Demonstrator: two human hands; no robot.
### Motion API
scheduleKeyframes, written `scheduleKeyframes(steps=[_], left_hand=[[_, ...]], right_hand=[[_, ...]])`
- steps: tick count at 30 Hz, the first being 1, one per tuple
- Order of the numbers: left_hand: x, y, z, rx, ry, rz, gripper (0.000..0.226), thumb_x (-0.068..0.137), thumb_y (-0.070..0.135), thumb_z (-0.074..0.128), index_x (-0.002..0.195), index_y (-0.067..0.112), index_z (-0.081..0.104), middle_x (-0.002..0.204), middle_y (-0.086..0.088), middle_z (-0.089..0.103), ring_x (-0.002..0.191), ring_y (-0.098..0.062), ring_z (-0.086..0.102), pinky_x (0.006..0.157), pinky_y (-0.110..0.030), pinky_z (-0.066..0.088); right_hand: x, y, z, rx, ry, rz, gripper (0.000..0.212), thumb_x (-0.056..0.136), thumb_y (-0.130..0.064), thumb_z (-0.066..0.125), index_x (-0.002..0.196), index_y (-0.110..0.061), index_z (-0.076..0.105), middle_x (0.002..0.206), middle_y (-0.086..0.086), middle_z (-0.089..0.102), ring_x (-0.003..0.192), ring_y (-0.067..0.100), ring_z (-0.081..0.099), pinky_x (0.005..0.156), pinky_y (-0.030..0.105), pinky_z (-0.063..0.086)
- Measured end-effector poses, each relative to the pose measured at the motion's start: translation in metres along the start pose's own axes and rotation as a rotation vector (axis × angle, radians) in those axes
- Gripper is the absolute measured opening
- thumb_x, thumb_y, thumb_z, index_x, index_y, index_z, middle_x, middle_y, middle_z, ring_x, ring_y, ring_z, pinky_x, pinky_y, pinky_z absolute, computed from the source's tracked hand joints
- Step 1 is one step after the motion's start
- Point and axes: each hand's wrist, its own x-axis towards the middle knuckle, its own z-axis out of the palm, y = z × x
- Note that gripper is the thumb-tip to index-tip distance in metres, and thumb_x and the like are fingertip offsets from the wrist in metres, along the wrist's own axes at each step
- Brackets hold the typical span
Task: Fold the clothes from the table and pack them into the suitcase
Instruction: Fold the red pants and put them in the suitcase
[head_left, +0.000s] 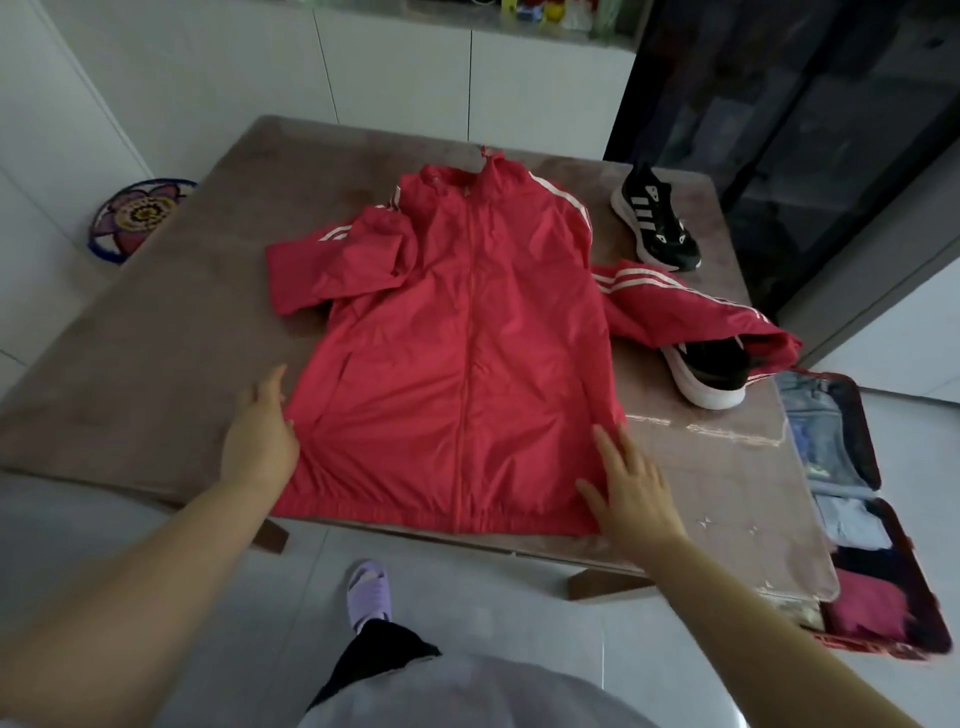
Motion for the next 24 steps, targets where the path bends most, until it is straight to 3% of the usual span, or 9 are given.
scheduleKeyframes(steps=[2,4,7,9,12,16,17,20,24], left_hand=[[0.007,-0.003,0.001,0.053,0.007,-0.01,0.068,0.078,-0.013,0.053,0.141,0.009,0.036,0.125,-0.026,0.047,0.105,-0.046,0.053,0.087,-0.052,0.043],[0.017,-0.006,-0.001,0.126,-0.001,-0.018,0.07,0.076,-0.012,0.053,0.141,0.01,0.037,0.127,-0.026,0.046,0.104,-0.048,0.052,0.089,-0.054,0.043],[0.03,-0.006,0.003,0.258,-0.034,0.074,0.07,0.077,-0.002,0.062,0.142,0.012,0.039,0.125,-0.027,0.048,0.106,-0.049,0.05,0.098,-0.058,0.035],[0.032,-0.001,0.013,0.325,-0.094,0.274,0.068,0.08,0.015,0.067,0.142,0.016,0.04,0.13,-0.022,0.05,0.113,-0.048,0.048,0.105,-0.062,0.022],[0.03,0.017,0.033,0.396,-0.218,0.583,0.062,0.085,0.043,0.042,0.144,0.026,0.033,0.14,-0.009,0.048,0.127,-0.038,0.045,0.106,-0.059,0.018],[0.035,0.024,0.05,0.52,-0.471,0.636,0.078,0.075,0.059,-0.001,0.149,0.034,0.004,0.158,0.004,0.012,0.145,-0.022,0.011,0.112,-0.049,-0.009],[0.039,0.02,0.052,0.518,-0.499,0.661,0.08,0.075,0.06,-0.001,0.149,0.033,0.008,0.158,0.004,0.014,0.145,-0.021,0.013,0.112,-0.048,-0.01],[0.061,0.007,0.045,0.534,-0.427,0.842,0.06,0.084,0.051,0.028,0.139,0.027,0.04,0.135,0.001,0.055,0.123,-0.021,0.053,0.11,-0.048,0.009],[0.13,0.0,0.016,0.403,-0.335,0.766,0.058,0.086,0.044,0.034,0.14,0.022,0.037,0.132,-0.004,0.057,0.123,-0.026,0.053,0.108,-0.057,0.018]], right_hand=[[-0.004,-0.002,0.014,-0.109,-0.07,-0.068,0.089,0.075,-0.079,0.001,0.147,-0.028,-0.008,0.159,0.009,-0.001,0.145,0.032,0.008,0.117,0.042,0.0],[-0.002,-0.001,0.022,-0.178,-0.074,-0.052,0.099,0.061,-0.084,-0.023,0.144,-0.031,-0.011,0.159,0.008,-0.007,0.146,0.033,-0.002,0.113,0.044,-0.009],[0.008,-0.018,0.021,-0.157,-0.028,-0.043,0.088,0.077,-0.079,-0.01,0.148,-0.03,0.007,0.158,0.009,0.001,0.144,0.036,0.008,0.11,0.05,-0.005],[0.02,-0.039,0.014,-0.17,-0.003,-0.094,0.083,0.082,-0.075,-0.005,0.149,-0.03,0.013,0.158,0.009,0.007,0.143,0.035,0.015,0.109,0.051,-0.001],[0.041,-0.079,0.007,-0.148,-0.04,-0.192,0.092,0.07,-0.082,-0.01,0.148,-0.034,-0.003,0.159,0.003,-0.008,0.146,0.03,-0.002,0.107,0.044,-0.018],[0.065,-0.112,0.021,-0.169,-0.154,-0.247,0.105,0.059,-0.086,-0.016,0.149,-0.034,-0.008,0.159,0.004,-0.013,0.146,0.027,-0.009,0.102,0.039,-0.023],[0.067,-0.114,0.027,-0.172,-0.183,-0.249,0.108,0.054,-0.083,-0.024,0.149,-0.034,-0.01,0.159,0.004,-0.013,0.146,0.026,-0.009,0.103,0.039,-0.022],[0.068,-0.113,0.041,-0.138,-0.214,-0.215,0.105,0.05,-0.082,-0.033,0.142,-0.033,-0.019,0.155,-0.001,-0.019,0.146,0.025,-0.009,0.105,0.038,-0.02],[0.083,-0.135,0.034,-0.047,-0.124,-0.145,0.093,0.062,-0.083,-0.023,0.142,-0.036,-0.013,0.159,0.002,-0.004,0.147,0.023,-0.002,0.106,0.034,-0.022]])
